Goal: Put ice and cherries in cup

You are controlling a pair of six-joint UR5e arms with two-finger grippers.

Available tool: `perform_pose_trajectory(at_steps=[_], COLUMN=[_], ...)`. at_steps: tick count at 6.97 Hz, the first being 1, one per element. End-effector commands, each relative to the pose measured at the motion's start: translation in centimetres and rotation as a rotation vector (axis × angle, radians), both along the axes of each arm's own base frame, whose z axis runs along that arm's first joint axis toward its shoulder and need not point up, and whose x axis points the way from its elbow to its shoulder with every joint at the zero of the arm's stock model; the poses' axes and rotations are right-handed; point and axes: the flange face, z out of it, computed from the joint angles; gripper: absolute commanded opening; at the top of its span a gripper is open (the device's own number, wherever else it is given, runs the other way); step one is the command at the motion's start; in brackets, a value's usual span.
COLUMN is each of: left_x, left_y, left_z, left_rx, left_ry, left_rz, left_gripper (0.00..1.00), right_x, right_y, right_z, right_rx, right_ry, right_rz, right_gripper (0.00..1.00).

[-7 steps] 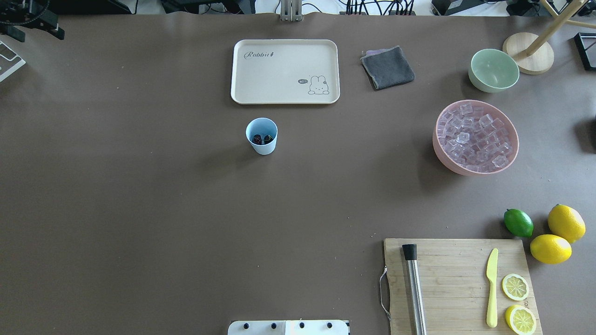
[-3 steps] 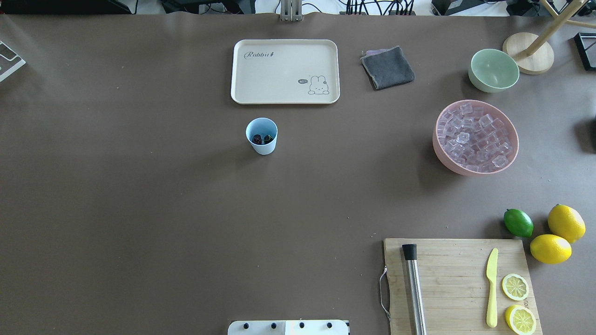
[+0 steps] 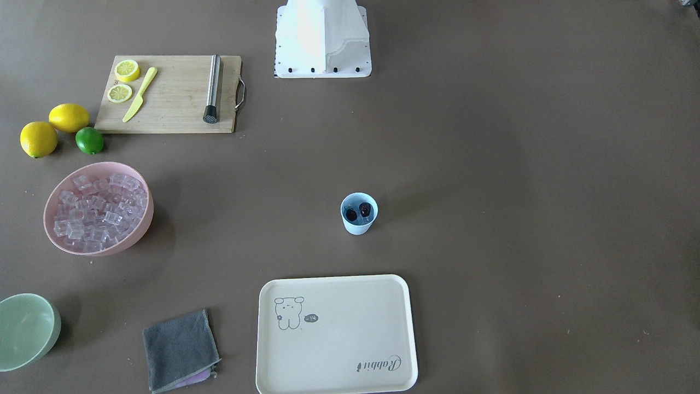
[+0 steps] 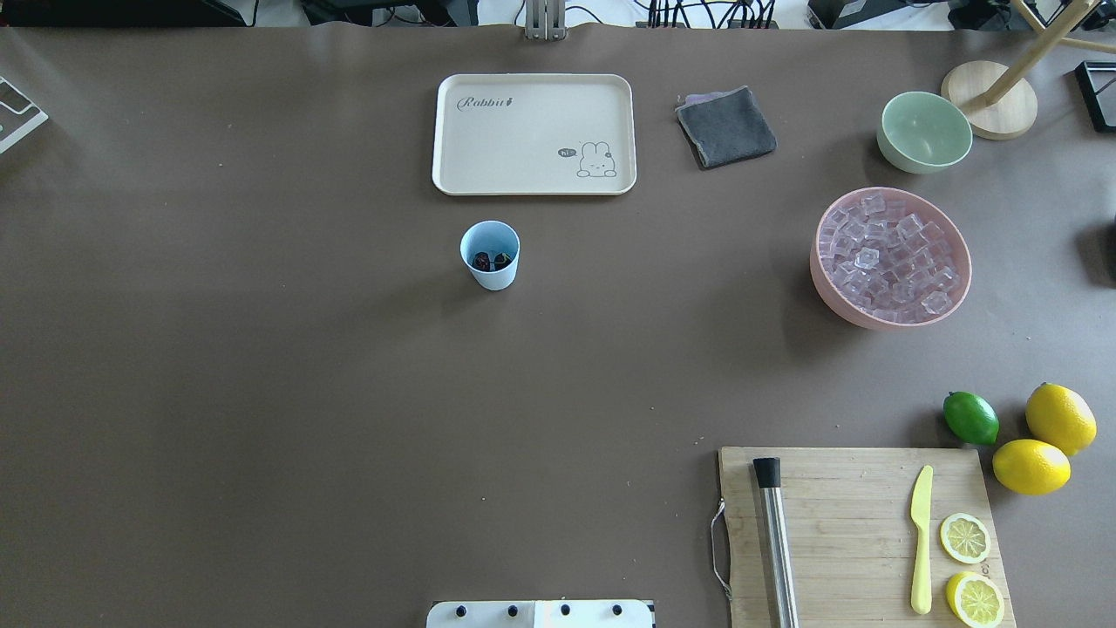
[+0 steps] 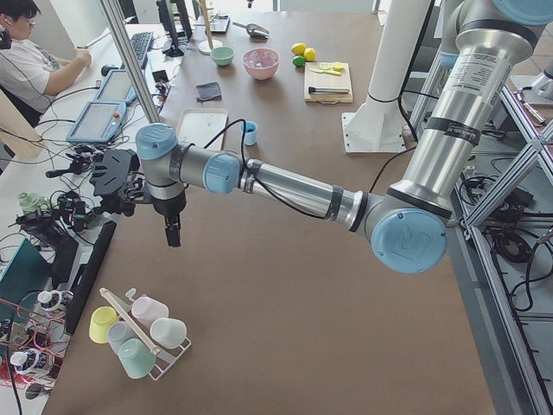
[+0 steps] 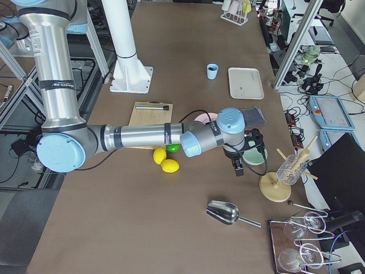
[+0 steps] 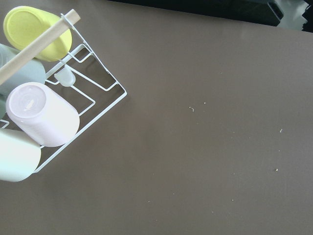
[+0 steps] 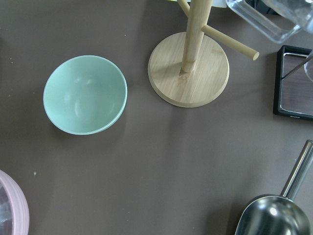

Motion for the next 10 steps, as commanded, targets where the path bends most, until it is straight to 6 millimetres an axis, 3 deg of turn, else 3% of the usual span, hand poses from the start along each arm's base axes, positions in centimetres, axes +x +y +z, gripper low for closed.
perform_pose_trajectory(at_steps=[1, 2, 4, 6, 8, 9, 10], left_x=[-1.9, -2.7, -2.7, -3.1, -3.1, -3.3, -3.4], left_y=[0.9, 2.9, 4.7, 6.2, 6.5, 6.8, 8.4], left_z=[0.6, 2.7, 5.0, 4.4, 1.9, 1.5, 2.0], left_rx=[-0.076, -0.057, -0.092, -0.065, -0.011, 0.004, 0.055], left_ry=[-0.005, -0.003, -0.003, -0.005, 0.000, 0.001, -0.012], left_rz=[-0.027, 0.017, 0.020, 0.017, 0.019, 0.015, 0.019], left_gripper=[0.98, 0.98, 0.98, 0.98, 0.98, 0.98, 0.98], right_x=[0.0, 0.0, 0.0, 0.0, 0.0, 0.0, 0.1], right_y=[0.0, 0.0, 0.0, 0.2, 0.4, 0.5, 0.6], right_z=[-0.5, -0.7, -0.7, -0.6, -0.3, -0.2, -0.1], right_rx=[-0.005, 0.000, 0.004, 0.003, -0.001, -0.002, -0.004], right_ry=[-0.003, -0.005, -0.003, -0.005, -0.003, -0.003, -0.002], right_rz=[0.017, 0.016, 0.017, 0.016, 0.016, 0.016, 0.018], right_gripper=[1.00, 1.00, 1.00, 1.00, 1.00, 1.00, 1.00])
